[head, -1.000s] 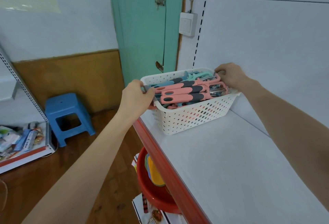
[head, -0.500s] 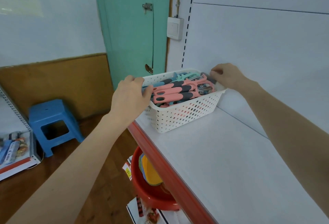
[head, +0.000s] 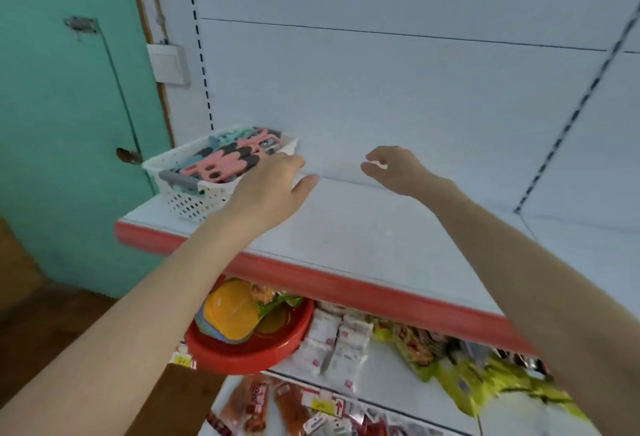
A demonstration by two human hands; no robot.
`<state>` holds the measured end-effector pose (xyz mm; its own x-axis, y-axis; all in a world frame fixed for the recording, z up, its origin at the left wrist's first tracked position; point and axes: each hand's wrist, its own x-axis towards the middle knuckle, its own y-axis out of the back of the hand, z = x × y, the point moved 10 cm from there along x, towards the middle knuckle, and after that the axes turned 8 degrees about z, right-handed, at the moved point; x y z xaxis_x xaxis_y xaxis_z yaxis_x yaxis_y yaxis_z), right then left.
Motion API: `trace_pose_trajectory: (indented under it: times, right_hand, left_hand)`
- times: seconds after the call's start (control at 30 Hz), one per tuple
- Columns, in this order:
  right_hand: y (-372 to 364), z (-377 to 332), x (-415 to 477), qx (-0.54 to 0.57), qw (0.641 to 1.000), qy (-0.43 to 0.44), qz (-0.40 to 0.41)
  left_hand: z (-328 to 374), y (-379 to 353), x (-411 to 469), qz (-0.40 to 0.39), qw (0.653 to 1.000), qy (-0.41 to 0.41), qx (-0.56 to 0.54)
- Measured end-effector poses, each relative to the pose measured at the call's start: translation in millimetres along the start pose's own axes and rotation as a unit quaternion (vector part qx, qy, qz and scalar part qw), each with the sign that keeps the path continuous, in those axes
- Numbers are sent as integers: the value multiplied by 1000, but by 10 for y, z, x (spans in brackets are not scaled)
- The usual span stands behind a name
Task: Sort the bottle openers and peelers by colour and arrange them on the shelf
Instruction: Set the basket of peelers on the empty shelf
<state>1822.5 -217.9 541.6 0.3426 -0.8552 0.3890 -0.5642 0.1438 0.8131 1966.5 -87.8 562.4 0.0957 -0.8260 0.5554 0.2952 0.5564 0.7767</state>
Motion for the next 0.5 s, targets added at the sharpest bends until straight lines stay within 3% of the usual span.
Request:
trace_pose_trajectory:
  times: [0.23,0.5]
  right_hand:
    - [1002,913,-1401,-78,986,-141,47]
    - [2304,1935,-3371,-152,928,-324,105]
  left_hand:
    - [1206,-464,-333,-84,983,-115,-118]
    - [3030,-1044,-1009,-169,931,-279,-162]
